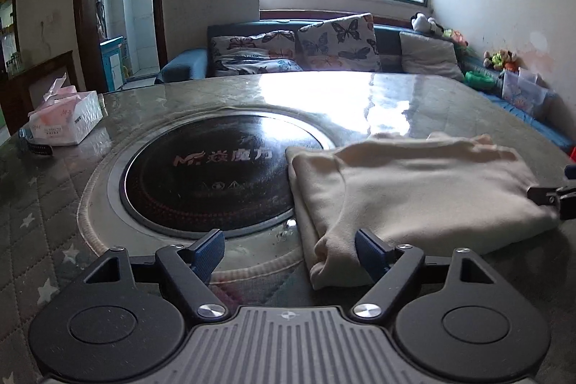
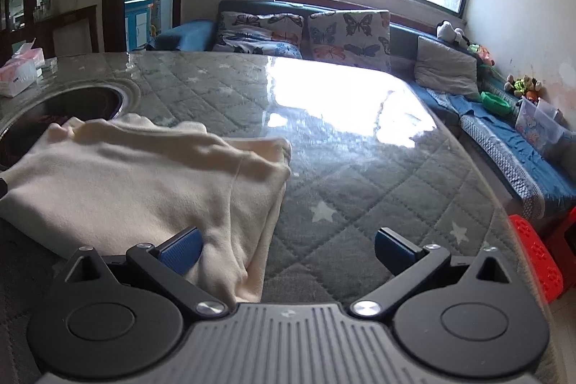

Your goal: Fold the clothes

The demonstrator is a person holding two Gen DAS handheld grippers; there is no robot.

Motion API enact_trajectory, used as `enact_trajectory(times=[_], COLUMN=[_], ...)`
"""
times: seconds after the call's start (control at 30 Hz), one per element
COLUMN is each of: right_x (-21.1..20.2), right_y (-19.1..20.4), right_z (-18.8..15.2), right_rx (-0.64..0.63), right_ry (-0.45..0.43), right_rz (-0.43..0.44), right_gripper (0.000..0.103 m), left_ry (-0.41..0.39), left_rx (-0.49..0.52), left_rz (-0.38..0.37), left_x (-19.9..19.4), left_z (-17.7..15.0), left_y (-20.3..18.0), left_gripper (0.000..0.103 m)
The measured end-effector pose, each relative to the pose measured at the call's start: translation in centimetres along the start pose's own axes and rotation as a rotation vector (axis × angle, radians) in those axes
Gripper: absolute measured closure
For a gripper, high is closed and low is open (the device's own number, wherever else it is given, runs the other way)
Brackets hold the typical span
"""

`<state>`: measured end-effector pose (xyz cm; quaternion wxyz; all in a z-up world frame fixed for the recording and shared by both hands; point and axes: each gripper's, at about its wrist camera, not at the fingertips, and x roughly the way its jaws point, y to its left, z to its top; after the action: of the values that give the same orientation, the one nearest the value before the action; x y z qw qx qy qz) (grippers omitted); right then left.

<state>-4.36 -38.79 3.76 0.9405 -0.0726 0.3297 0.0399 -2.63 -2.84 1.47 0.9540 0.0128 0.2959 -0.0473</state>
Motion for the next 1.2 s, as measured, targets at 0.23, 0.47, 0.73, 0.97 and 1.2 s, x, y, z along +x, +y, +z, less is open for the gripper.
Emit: enact_trajectory(times=[0.23,0.47,0.73,0.97,1.2], right_x=[-0.8,1.3,1.6,4.8,8.1], right_y=[2.4,4.5,4.6,6.1,7.7], right_z=[1.8,1.2,4.3,6.3,8.4], right_rx=[-0.034,-0.09,-0.075,-0.04,-0.004], right_ry=[-0.053,0.011,0.006,0.051,0.096], right_rz=[0.151,0.227,0.273,0.305,0.336], right_gripper=[0.0,0.0,0.0,0.01,0.012], left_ry=[0.015,0.016,-0.022,0.019,0.042], left_rx=[-0.004,0.005,0.039,0.087,0.098], left_rz=[0.031,0.032,0.006,0.001,-0.017], left_x=[0.9,0.8,0.8,2.4,3.1], left_z=[0.3,0.1,2.0,1.7,1.2], left_y=[0.4,0.6,-0.5,-1.3,-1.2], left_gripper=[0.022,0.021,0.019,0.019,0.019])
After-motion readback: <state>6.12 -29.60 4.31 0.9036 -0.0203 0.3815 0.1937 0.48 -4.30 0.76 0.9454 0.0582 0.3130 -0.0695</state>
